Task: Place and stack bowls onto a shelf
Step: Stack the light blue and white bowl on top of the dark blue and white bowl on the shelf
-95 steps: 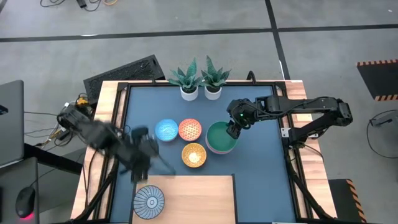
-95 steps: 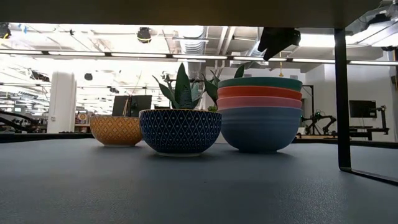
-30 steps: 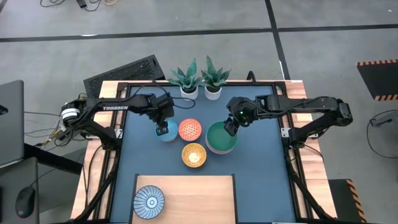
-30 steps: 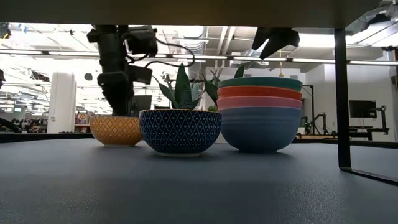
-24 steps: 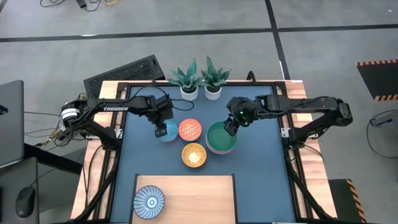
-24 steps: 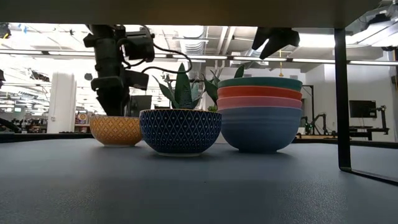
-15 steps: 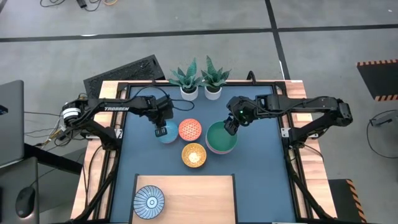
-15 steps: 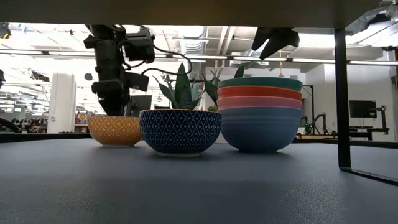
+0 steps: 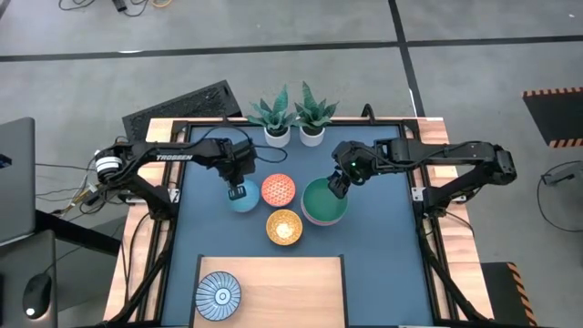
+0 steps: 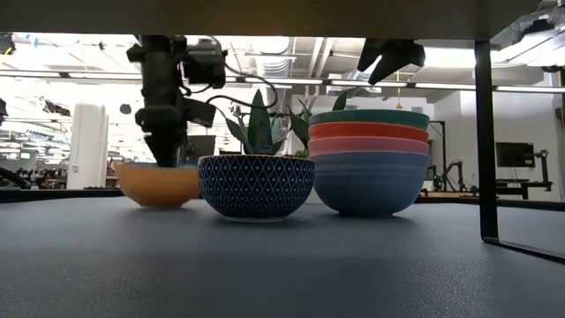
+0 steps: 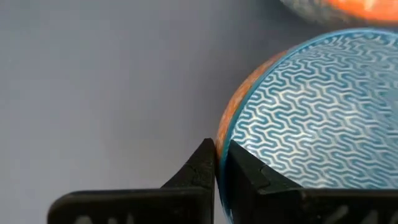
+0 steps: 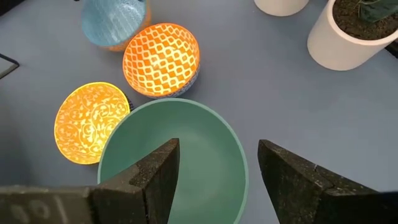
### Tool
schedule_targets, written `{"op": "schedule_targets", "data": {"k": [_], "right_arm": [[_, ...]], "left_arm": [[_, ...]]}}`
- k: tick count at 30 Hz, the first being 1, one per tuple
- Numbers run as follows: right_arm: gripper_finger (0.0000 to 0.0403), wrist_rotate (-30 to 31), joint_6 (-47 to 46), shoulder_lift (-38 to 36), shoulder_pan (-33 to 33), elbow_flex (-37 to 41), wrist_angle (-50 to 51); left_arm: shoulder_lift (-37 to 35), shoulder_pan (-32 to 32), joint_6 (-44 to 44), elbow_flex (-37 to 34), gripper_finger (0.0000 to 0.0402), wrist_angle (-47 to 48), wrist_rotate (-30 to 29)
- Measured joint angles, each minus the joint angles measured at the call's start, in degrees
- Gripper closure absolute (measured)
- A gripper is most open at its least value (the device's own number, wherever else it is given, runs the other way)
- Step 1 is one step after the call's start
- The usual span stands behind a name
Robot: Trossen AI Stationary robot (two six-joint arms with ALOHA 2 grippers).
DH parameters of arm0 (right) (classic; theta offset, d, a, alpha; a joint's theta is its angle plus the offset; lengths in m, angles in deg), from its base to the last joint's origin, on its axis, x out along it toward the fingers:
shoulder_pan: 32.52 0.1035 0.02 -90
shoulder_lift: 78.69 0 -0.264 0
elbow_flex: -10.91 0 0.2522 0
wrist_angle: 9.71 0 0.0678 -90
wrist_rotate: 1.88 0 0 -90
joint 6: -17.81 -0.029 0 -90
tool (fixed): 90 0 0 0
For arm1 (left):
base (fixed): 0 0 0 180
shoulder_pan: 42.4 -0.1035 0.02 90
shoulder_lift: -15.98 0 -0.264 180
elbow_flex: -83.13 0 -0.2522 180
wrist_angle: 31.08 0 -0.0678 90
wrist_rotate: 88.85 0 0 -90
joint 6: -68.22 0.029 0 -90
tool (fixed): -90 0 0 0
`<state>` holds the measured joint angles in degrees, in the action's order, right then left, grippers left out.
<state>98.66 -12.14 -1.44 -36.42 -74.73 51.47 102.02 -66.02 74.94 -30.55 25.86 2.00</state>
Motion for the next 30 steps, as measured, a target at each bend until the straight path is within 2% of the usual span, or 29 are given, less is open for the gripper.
{"op": "schedule_targets", "data": {"k": [8, 10, 15, 19, 24, 27, 30], "right_arm": [[0.0159, 0.0, 0.5, 0.0, 0.0, 0.0, -0.1], [0.0159, 0.0, 0.5, 0.0, 0.0, 0.0, -0.1], [0.0159, 0.0, 1.5, 0.0, 0.0, 0.0, -0.1], [0.0159, 0.0, 1.6, 0.0, 0.0, 0.0, -0.1], [0.0159, 0.0, 2.0, 0.0, 0.0, 0.0, -0.2], [0.0159, 0.0, 2.3, 0.0, 0.0, 0.0, -0.2], [0.0159, 0.0, 3.2, 0.0, 0.0, 0.0, -0.5]], "left_arm": [[-3.4, 0.7, -5.4, 8.8, 0.0401, 12.0, 1.4], [-4.4, 1.3, -7.2, 12.2, 0.0401, 15.6, 3.3], [-8.1, 5.4, -13.7, 22.8, 0.0401, 24.5, 3.6], [-10.9, 12.4, -22.6, 32.3, 0.0401, 28.7, 2.8], [-11.6, 25.5, -36.7, 43.0, 0.0401, 34.8, -1.8], [-11.0, 34.5, -44.9, 46.5, 0.0401, 37.6, -4.5], [-10.0, 41.8, -53.6, 46.8, 0.0401, 35.7, -5.6]]}}
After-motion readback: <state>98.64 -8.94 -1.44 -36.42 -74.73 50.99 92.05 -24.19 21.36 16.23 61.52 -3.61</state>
